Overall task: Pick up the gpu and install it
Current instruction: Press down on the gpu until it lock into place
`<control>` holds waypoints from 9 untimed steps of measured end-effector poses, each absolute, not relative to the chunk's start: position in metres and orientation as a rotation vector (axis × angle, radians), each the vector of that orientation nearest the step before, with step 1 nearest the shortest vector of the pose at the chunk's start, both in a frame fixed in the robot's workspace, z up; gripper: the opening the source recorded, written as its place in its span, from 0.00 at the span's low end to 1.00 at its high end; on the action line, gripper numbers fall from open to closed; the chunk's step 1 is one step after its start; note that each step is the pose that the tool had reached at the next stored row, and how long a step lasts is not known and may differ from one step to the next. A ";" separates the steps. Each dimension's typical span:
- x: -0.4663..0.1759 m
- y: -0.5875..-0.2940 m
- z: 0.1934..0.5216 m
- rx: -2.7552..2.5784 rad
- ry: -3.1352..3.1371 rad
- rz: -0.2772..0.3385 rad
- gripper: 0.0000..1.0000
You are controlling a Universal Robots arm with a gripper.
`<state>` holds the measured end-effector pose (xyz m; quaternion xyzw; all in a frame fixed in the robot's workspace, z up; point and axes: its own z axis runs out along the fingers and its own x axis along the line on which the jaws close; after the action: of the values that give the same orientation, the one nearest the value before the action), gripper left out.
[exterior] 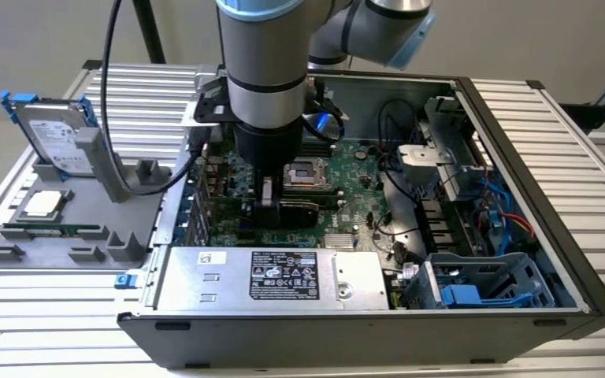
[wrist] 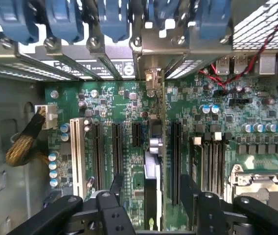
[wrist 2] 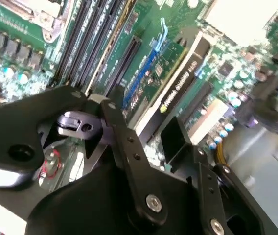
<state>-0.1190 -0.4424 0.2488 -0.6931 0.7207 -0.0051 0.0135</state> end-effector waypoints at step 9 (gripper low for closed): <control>-0.119 -0.442 0.290 -2.159 2.245 -0.016 1.00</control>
<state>-0.1190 -0.4424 0.2896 -0.6932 0.7206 -0.0051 0.0136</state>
